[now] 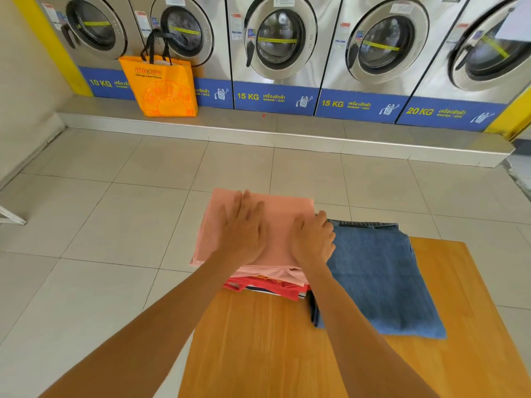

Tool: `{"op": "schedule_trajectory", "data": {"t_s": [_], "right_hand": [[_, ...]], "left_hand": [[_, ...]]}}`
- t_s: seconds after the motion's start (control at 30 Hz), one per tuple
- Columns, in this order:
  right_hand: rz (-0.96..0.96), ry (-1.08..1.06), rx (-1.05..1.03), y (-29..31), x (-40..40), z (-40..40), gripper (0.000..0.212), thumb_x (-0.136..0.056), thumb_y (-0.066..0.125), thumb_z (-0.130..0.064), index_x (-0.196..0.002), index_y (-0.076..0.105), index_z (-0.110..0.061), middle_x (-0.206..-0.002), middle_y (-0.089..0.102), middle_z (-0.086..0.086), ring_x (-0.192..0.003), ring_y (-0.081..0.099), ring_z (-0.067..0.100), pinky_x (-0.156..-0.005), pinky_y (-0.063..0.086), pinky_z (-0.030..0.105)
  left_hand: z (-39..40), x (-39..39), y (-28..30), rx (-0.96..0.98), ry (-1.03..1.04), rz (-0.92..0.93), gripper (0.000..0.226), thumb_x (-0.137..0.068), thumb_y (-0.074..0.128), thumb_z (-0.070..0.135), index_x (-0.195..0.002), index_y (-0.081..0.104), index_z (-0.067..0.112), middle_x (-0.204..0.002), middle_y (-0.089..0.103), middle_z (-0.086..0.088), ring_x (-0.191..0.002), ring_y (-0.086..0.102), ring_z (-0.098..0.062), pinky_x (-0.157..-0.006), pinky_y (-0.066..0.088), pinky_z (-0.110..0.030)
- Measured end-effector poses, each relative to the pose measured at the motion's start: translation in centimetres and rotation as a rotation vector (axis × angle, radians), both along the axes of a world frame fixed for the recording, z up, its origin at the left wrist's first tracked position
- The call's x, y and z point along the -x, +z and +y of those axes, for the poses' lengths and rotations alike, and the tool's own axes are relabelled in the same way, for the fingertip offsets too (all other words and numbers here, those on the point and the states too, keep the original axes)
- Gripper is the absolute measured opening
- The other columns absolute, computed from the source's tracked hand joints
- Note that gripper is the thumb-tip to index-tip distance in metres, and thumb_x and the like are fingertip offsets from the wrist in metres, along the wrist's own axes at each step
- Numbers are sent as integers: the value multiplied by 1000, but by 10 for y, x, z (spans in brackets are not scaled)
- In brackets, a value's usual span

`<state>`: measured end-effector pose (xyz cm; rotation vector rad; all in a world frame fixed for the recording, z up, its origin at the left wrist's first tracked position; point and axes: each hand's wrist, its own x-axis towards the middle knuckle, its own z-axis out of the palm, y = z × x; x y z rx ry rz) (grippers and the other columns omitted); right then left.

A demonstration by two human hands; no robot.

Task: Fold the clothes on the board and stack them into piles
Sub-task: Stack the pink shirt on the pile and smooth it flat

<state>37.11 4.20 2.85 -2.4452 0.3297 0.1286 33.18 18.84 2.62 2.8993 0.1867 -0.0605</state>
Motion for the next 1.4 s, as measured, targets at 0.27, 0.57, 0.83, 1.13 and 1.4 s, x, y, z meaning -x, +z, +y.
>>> {"op": "schedule_trajectory", "data": {"t_s": [0.27,0.57,0.83,1.13,1.4], "right_hand": [[364,203,-176,5,15,-51,65,-86,48,-72,-87,61,-8,-75,69,8,-64,66,23,-62,55,36],[143,161,-87,15,67,-49,42,-99,42,-38,-65,44,-15,-60,49,0,-54,44,17,-51,32,28],[150,321,-297,18,79,-66,45,-99,50,-41,-67,47,-9,-57,49,1,-51,48,15,-52,38,33],[113,64,-418,16,60,-74,39,-98,50,-47,-80,55,-13,-75,62,1,-65,58,12,-57,44,28],[32,158,-443,22,-37,-41,32,-96,58,-41,-121,63,-23,-105,66,-5,-94,62,13,-78,49,28]], "left_hand": [[9,-12,-21,23,45,77,59,-100,12,52,-156,5,38,-166,-8,-4,-153,-10,-29,-120,-6,-57],[3,-15,-17,36,73,82,55,-103,14,48,-157,7,37,-166,-11,-10,-152,-13,-35,-119,-6,-61],[-21,24,8,317,-239,-59,59,-93,28,58,-150,31,43,-167,3,6,-153,-14,-16,-119,-9,-59],[-51,57,15,242,-354,-68,35,-82,61,44,-116,60,36,-162,23,6,-152,-2,-9,-122,-1,-52],[-58,54,8,114,-380,-184,18,-75,74,26,-89,63,30,-129,49,9,-133,38,-16,-119,19,-41]]}}
